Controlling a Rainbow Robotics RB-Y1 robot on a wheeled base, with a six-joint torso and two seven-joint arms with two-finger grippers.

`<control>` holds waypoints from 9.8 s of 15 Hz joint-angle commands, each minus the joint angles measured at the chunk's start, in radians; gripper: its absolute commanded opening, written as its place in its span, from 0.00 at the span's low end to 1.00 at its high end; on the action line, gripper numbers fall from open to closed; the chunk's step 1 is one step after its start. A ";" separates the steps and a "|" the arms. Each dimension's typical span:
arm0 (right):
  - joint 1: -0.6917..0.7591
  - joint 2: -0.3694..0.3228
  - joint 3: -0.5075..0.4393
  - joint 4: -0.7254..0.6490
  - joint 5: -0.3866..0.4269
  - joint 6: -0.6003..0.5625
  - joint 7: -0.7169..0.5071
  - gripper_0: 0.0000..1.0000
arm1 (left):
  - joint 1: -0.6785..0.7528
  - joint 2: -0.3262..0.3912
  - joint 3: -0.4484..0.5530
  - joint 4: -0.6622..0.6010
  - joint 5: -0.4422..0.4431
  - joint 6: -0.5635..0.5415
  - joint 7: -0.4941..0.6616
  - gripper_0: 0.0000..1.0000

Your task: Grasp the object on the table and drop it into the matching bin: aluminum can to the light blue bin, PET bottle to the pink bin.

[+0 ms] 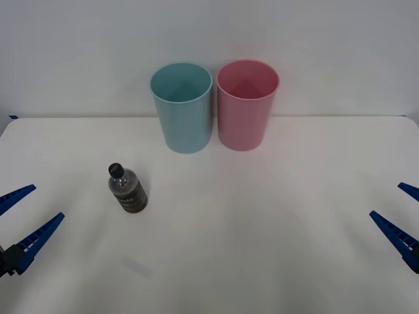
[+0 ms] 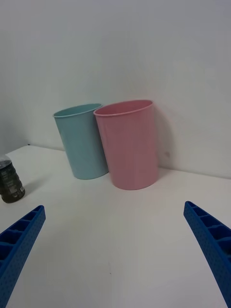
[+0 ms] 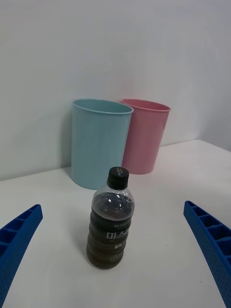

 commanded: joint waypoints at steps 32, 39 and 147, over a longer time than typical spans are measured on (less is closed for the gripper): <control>0.000 0.000 0.000 0.000 0.000 0.000 0.000 1.00 | -0.013 0.002 -0.370 0.083 0.007 0.447 -0.170 1.00; 0.000 0.000 0.000 0.000 0.000 0.000 0.000 1.00 | -0.128 -0.035 -0.392 0.182 -0.011 0.452 -0.209 1.00; 0.000 0.000 0.000 0.000 0.000 0.000 0.000 1.00 | -1.311 -0.208 -0.769 0.692 -0.250 0.886 0.252 1.00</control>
